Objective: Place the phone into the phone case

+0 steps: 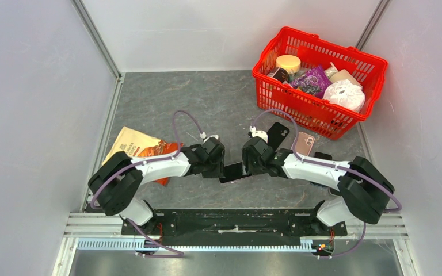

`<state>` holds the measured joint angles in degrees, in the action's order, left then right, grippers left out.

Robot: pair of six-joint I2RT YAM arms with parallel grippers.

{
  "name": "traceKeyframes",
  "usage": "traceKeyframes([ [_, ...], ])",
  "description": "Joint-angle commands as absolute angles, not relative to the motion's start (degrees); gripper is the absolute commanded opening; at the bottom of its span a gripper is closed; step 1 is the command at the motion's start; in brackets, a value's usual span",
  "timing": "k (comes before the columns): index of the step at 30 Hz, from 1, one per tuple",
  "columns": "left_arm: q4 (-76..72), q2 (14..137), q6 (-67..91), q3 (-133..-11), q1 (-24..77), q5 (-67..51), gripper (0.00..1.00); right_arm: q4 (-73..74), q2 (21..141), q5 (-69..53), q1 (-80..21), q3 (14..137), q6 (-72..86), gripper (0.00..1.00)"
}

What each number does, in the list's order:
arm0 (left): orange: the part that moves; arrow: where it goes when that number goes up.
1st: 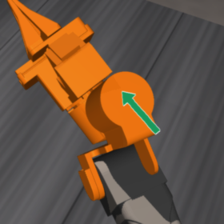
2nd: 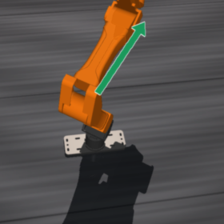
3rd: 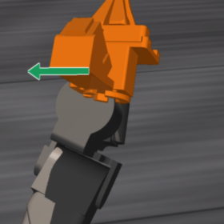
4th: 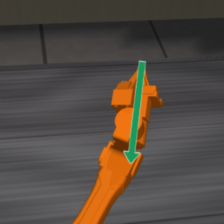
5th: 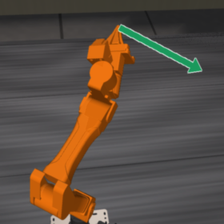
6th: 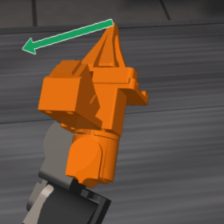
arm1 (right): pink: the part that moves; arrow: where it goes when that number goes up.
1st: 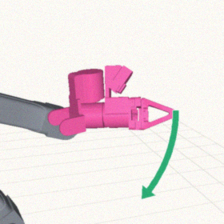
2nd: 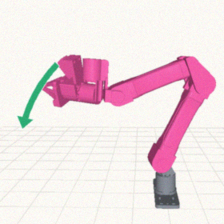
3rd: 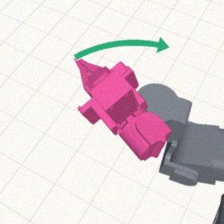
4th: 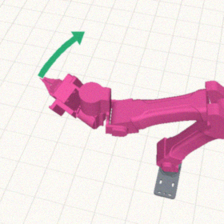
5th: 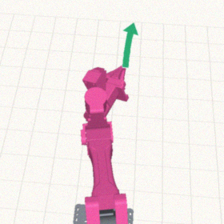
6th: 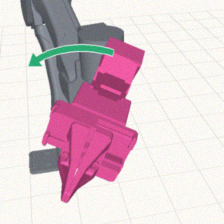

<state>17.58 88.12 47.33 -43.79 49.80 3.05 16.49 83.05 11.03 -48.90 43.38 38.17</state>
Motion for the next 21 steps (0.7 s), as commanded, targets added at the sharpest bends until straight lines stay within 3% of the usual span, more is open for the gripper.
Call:
traceKeyframes([
  [1,18.0,93.9,42.2,-43.1,45.3,10.0,0.47,14.9,81.5,7.0,-51.9,41.4,43.2,0.6],
  [21,15.8,97.5,41.5,-43.6,44.0,6.6,0.45,16.1,93.1,14.1,-56.3,43.3,42.0,0.58],
])
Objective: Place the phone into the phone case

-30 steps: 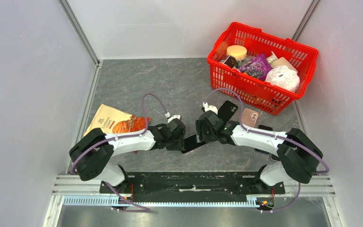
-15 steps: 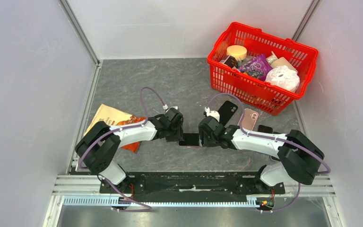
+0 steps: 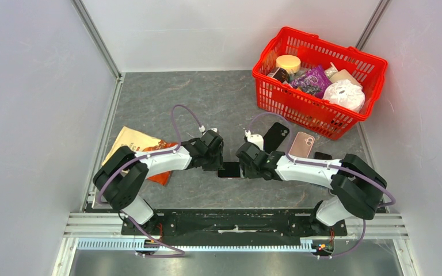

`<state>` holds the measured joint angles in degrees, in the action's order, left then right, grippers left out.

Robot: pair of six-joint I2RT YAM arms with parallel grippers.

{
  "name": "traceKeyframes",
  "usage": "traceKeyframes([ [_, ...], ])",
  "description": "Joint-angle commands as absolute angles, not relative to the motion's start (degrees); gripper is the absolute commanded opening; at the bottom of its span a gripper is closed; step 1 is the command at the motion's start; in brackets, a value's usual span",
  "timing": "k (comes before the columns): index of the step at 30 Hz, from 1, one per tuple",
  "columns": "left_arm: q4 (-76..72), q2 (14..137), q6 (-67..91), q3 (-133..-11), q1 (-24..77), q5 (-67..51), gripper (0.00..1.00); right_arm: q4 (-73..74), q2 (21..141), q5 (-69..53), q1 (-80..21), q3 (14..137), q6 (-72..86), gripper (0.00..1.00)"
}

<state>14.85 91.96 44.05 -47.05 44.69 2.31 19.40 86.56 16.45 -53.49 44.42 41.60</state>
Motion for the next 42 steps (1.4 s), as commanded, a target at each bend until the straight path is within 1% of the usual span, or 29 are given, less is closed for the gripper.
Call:
traceKeyframes([
  [1,15.7,97.6,41.5,-43.6,44.0,6.6,0.45,15.7,93.9,14.2,-56.6,43.2,42.4,0.58],
  [5,15.6,97.8,41.5,-43.7,44.0,6.5,0.45,15.2,95.0,13.6,-57.0,43.0,43.3,0.57],
  [9,15.6,97.6,41.2,-43.5,44.0,6.6,0.45,17.5,91.8,14.8,-56.2,43.4,43.0,0.58],
  [14,15.4,97.1,41.0,-42.9,43.8,6.7,0.45,18.0,85.1,6.4,-48.5,41.7,42.4,0.57],
  [17,15.2,96.9,41.0,-42.6,43.7,6.6,0.45,18.8,82.8,3.3,-46.2,41.5,42.1,0.55],
  [23,14.9,96.7,41.0,-42.4,43.6,6.5,0.45,20.1,82.0,1.9,-44.5,41.1,43.5,0.43],
  [30,15.0,96.5,41.1,-42.3,43.6,6.4,0.44,21.5,79.9,2.5,-43.9,40.9,45.1,0.35],
  [35,15.0,96.4,41.1,-42.2,43.6,6.3,0.44,22.1,81.0,2.9,-43.9,41.0,45.4,0.24],
  [42,14.9,96.5,41.0,-42.3,43.6,6.3,0.44,21.4,83.3,3.0,-43.9,40.2,45.8,0.06],
])
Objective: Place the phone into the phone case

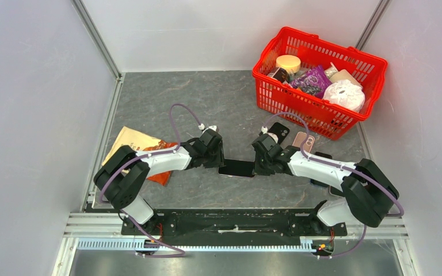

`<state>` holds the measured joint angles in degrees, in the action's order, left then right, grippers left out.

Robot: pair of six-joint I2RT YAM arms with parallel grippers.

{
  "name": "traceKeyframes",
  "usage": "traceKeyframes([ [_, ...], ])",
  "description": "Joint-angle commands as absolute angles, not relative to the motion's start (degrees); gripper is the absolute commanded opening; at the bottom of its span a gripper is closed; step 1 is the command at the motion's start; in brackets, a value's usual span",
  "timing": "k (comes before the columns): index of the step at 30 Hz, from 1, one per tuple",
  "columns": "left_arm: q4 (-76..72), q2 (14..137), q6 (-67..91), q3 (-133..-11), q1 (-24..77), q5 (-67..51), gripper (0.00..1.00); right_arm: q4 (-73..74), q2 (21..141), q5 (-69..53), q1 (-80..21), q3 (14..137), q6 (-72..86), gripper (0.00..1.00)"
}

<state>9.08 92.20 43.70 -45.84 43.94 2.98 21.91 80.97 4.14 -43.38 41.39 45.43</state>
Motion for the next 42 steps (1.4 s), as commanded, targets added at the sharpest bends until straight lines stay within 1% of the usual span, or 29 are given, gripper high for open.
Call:
traceKeyframes([
  [1,14.9,96.5,41.0,-42.4,43.6,6.2,0.44,21.1,83.7,3.0,-43.9,40.0,45.8,0.03],
  [3,14.9,96.7,41.0,-42.5,43.6,6.1,0.43,20.3,84.6,2.6,-44.0,39.6,46.1,0.0],
  [17,14.7,97.5,41.2,-43.0,43.6,6.0,0.43,15.8,92.5,4.6,-50.0,37.2,50.0,0.0],
  [25,15.5,96.7,40.7,-43.4,43.6,6.7,0.43,22.0,89.8,10.8,-49.7,40.6,47.9,0.01],
  [29,16.3,95.7,40.2,-43.7,43.6,7.3,0.44,23.4,83.9,8.8,-45.1,41.9,45.8,0.14],
  [33,16.9,94.5,39.7,-44.2,43.6,7.7,0.44,25.6,79.0,10.3,-42.2,46.3,43.0,0.27],
  [35,17.2,94.3,39.4,-44.7,43.6,7.8,0.44,25.7,79.6,10.6,-41.2,48.8,41.4,0.31],
  [39,17.9,93.8,38.9,-45.8,43.6,7.9,0.45,24.9,84.9,9.4,-39.4,53.5,38.3,0.34],
  [42,18.6,92.8,38.6,-46.4,43.6,8.1,0.45,23.0,88.4,8.7,-38.7,55.5,36.6,0.39],
])
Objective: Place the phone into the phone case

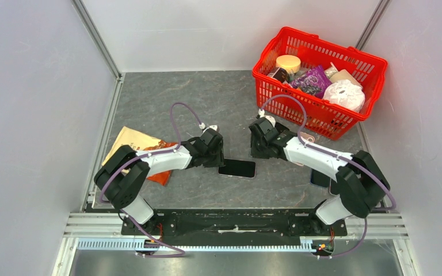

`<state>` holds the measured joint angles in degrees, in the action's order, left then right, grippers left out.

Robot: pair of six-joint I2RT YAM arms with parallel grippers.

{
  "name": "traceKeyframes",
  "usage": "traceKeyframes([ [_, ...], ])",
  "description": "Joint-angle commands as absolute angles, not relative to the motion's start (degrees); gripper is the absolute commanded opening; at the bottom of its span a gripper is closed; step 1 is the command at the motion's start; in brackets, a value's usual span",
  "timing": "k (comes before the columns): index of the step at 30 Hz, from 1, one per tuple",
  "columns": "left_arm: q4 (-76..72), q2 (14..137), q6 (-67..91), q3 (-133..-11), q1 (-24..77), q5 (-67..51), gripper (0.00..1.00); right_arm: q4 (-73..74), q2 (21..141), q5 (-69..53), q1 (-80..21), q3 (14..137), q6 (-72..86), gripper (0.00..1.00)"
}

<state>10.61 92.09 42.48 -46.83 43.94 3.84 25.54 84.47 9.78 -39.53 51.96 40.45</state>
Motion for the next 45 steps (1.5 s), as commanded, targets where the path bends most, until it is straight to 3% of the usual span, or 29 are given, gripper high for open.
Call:
traceKeyframes([
  [1,18.8,92.1,38.4,-46.6,43.6,8.2,0.45,22.6,89.4,8.8,-38.4,56.3,36.2,0.4],
  [7,20.6,87.6,38.2,-46.0,43.6,8.3,0.48,22.7,95.2,9.5,-38.3,59.7,35.2,0.39],
  [16,19.9,79.3,41.8,-42.4,48.0,4.2,0.6,23.3,97.2,9.8,-38.4,57.2,36.2,0.38],
  [28,7.2,79.7,56.6,-35.2,53.1,3.5,0.77,20.1,86.0,5.5,-43.5,42.2,46.2,0.31],
  [35,7.6,79.6,58.2,-35.3,53.1,7.2,0.77,20.5,79.4,6.3,-48.4,38.5,49.5,0.32],
  [45,11.8,84.4,54.2,-38.9,53.1,8.2,0.6,22.1,74.0,-0.5,-45.2,38.8,44.9,0.39],
])
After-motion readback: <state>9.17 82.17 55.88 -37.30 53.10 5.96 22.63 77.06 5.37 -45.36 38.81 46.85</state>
